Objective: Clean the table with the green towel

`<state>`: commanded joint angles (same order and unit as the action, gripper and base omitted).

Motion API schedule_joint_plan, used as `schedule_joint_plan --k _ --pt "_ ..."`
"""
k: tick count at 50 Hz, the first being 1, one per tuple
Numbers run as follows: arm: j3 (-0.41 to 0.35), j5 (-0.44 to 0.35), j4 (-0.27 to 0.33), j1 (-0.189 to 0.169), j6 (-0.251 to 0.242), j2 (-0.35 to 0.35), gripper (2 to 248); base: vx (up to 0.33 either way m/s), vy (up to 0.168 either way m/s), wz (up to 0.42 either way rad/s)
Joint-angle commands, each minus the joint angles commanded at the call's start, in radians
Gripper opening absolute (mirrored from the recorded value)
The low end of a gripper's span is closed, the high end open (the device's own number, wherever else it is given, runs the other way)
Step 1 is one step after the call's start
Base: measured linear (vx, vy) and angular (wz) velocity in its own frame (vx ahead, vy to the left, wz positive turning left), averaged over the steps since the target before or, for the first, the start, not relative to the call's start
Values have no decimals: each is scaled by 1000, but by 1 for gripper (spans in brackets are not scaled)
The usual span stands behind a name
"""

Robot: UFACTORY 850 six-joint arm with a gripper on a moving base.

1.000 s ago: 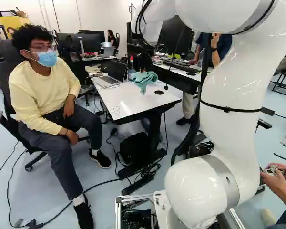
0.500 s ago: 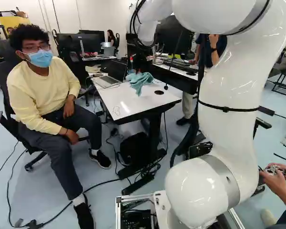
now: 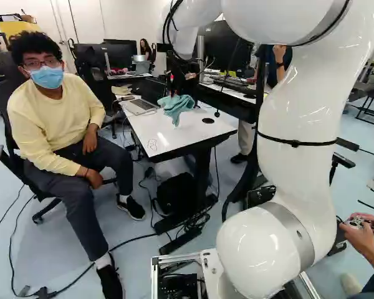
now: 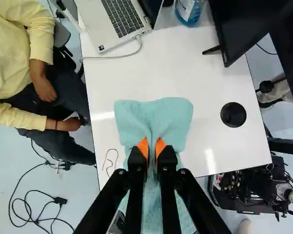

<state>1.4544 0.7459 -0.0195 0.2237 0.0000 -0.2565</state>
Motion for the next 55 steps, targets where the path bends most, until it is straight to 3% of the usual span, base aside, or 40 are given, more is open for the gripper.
schedule_joint_plan --k 55 --pt "-95 -30 0 91 0 83 39 0 0 0"
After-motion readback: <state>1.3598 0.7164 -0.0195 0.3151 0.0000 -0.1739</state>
